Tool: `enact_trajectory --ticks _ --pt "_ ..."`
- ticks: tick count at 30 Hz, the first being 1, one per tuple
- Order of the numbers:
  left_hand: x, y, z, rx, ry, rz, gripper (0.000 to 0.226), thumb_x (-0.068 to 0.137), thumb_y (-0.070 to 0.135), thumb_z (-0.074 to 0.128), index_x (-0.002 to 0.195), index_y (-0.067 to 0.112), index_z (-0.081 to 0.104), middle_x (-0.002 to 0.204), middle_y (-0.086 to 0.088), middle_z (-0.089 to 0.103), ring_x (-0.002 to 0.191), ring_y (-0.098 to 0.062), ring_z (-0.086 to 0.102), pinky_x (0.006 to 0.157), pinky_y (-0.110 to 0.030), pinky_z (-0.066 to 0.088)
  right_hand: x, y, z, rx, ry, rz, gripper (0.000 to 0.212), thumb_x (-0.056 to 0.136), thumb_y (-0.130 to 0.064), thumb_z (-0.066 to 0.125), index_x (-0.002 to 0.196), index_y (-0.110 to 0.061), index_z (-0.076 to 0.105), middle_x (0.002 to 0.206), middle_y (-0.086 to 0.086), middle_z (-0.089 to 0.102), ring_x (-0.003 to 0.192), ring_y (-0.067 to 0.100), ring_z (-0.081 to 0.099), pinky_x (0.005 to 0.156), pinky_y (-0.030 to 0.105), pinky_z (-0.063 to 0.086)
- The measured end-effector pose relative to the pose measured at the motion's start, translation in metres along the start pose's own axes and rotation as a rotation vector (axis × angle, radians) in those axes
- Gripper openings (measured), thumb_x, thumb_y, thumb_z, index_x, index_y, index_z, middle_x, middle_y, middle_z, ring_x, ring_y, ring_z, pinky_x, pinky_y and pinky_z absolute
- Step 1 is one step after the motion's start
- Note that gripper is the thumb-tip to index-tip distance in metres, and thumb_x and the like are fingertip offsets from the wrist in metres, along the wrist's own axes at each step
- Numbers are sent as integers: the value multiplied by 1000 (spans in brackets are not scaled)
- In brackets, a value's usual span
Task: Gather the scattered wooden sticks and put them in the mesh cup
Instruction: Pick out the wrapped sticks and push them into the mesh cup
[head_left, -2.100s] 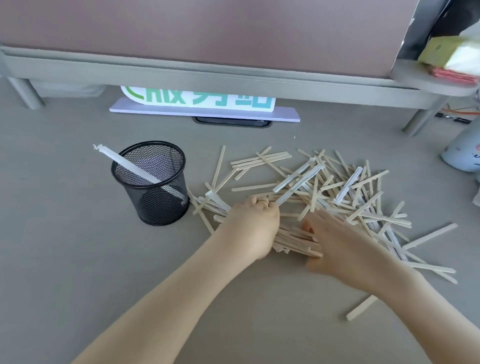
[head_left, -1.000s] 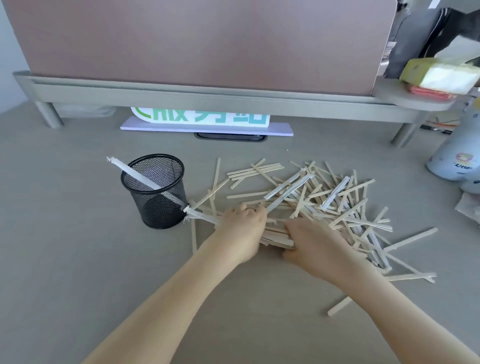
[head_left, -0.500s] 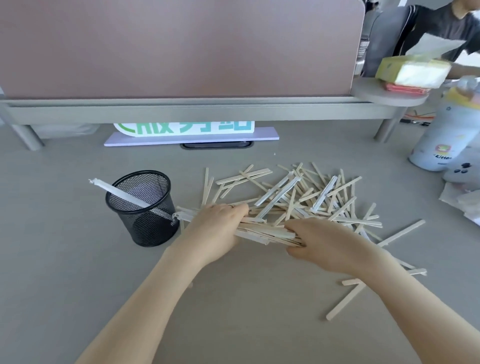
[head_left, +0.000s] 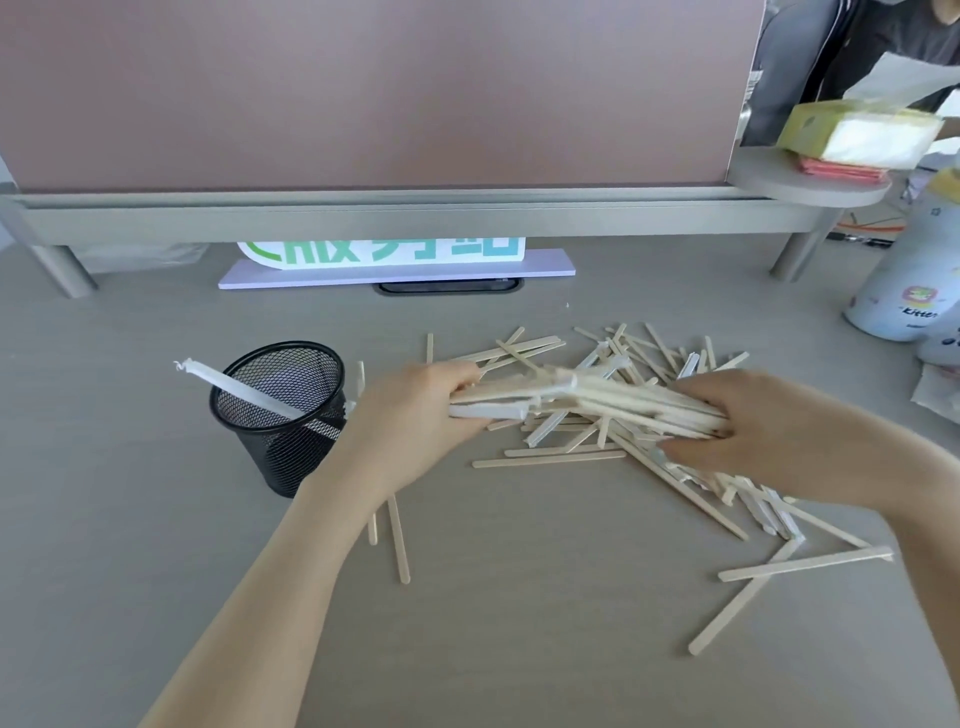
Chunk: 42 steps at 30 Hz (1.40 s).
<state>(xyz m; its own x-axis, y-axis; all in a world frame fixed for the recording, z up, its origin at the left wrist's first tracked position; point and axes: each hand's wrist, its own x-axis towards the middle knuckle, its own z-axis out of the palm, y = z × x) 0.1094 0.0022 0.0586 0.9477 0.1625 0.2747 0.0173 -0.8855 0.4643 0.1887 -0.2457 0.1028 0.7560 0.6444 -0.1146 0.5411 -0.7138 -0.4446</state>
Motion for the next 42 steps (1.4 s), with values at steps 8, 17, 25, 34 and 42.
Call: enact_trajectory --ticks 8,17,25,34,42 --pt "-1 20 -1 -562 322 -146 51 87 32 59 48 16 30 42 5 29 45 -11 25 43 -22 21 -5 -17 -12 370 192 -146 37 73 -44 70 60 -16 49 45 -3 36 44 12 30 42 23 26" --pt "-10 47 22 -976 369 -275 49 94 30 49 54 6 35 46 -2 28 48 -19 31 49 -25 32 32 -59 57 1115 534 -254 41 81 -27 59 48 -20 37 44 -3 32 42 16 28 43 27 26" --pt "-19 48 48 -938 299 -309 37 92 16 52 67 -9 41 55 -12 39 50 -18 36 42 -15 30 37 -49 89 1000 604 -226 14 84 -13 61 79 -26 57 52 -10 53 48 9 44 48 20 42" --pt "-19 47 46 -903 373 -229 32 82 17 57 60 1 40 49 5 37 47 -7 33 45 -10 31 35 -51 92 936 586 -194 19 84 -1 62 75 -17 57 60 -4 51 60 13 49 58 26 46" --pt "-22 56 42 -969 479 -142 26 83 14 57 62 15 42 51 9 40 49 -5 35 49 -12 32 32 -56 90 1015 528 -226 20 77 -7 57 77 -27 57 61 7 49 62 21 47 59 32 45"
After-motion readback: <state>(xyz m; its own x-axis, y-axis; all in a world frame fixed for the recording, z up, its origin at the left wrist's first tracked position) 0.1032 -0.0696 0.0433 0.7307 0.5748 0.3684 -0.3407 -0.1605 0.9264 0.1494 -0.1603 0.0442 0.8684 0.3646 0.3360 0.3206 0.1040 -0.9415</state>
